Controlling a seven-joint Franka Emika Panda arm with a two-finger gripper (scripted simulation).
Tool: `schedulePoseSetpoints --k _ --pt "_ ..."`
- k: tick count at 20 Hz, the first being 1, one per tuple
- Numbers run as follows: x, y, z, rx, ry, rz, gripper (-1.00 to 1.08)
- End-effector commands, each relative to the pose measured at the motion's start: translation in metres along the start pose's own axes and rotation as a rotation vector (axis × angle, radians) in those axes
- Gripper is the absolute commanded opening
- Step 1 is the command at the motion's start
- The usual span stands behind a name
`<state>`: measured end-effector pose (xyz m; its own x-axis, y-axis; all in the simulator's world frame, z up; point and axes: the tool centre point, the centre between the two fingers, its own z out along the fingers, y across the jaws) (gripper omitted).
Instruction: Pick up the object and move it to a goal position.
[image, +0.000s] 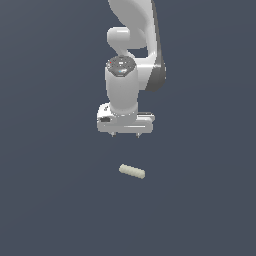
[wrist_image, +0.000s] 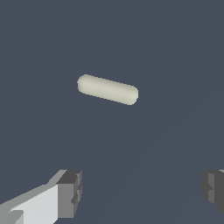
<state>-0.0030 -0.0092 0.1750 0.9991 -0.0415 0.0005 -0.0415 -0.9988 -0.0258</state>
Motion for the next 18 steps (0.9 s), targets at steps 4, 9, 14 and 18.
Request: schedulePoseSetpoints --k 4,9,14,18 --pt "-0.001 -0.005 0.001 -0.001 -0.001 -0.013 1.0" --pt "-0.004 -0.028 0.005 -0.005 -0.008 -0.073 1.0" --pt "-0.005 -0.033 0.005 -0.006 -0.009 -0.083 1.0" --pt "-0.004 -0.033 0.006 -0.007 -0.009 -0.097 1.0"
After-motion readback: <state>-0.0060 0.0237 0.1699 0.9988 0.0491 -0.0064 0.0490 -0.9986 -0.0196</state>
